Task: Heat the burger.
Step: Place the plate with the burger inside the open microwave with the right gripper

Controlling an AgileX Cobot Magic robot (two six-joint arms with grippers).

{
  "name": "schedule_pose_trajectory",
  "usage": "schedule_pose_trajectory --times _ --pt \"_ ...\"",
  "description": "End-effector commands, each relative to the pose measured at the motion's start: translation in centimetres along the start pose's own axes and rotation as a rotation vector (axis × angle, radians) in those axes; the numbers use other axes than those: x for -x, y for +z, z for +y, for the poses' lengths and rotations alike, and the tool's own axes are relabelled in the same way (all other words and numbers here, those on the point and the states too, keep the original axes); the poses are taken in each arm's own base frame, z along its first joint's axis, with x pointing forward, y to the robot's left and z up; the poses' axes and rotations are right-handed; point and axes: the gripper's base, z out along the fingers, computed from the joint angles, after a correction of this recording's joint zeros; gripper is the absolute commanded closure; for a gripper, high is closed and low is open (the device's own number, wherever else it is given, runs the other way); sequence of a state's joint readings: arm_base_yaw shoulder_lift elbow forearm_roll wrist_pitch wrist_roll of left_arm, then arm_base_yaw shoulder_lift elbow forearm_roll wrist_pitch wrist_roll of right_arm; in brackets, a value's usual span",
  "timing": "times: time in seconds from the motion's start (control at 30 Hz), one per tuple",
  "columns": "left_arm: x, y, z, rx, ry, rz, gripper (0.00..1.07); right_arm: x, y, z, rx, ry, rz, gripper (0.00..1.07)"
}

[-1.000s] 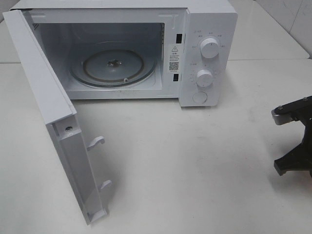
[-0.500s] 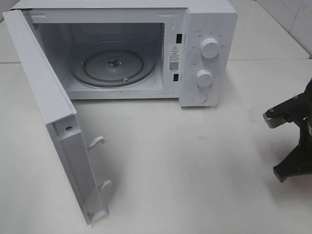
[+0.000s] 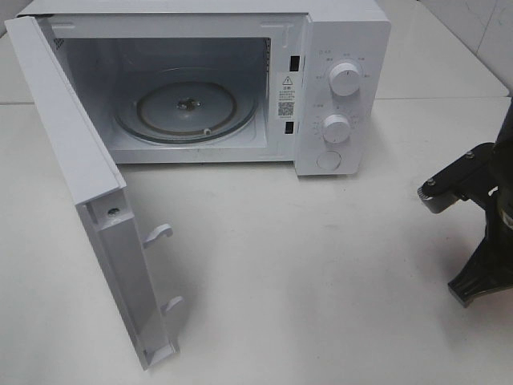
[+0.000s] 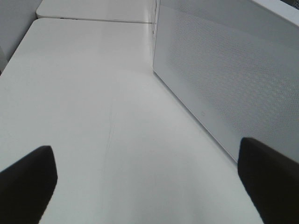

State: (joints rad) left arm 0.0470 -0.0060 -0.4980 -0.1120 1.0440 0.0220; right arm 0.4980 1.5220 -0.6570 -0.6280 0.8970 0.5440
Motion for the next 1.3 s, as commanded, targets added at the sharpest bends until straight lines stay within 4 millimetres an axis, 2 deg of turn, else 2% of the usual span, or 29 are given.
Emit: schedule_pose_trajectory --times 0.03,0.33,0.53,0.77,1.3 --pt "-0.2 -0.3 0.0 -0.007 0.001 -0.033 0.03 -0.5 -0.8 -0.2 -0.083 -0.057 -0.003 1.07" --pt "-0.2 -0.3 0.0 -0.007 0.001 -0.033 0.03 -1.6 -3.5 1.2 -0.128 -0.157 -0.065 1.07" --pt "-0.2 -0.3 0.0 -0.007 0.001 -0.033 0.03 -2.1 -4.4 2.1 -0.147 -0.206 -0.086 1.07" --pt "-0.2 -0.3 0.0 -0.007 0.001 -0.033 0.03 -2.9 -5.7 4.5 -0.14 -0.297 -0.141 1.07" --pt "-0.2 -0.3 0.0 -0.007 0.001 -0.033 0.03 -4.9 -8.0 8.6 -0.144 -0.482 -0.289 1.07"
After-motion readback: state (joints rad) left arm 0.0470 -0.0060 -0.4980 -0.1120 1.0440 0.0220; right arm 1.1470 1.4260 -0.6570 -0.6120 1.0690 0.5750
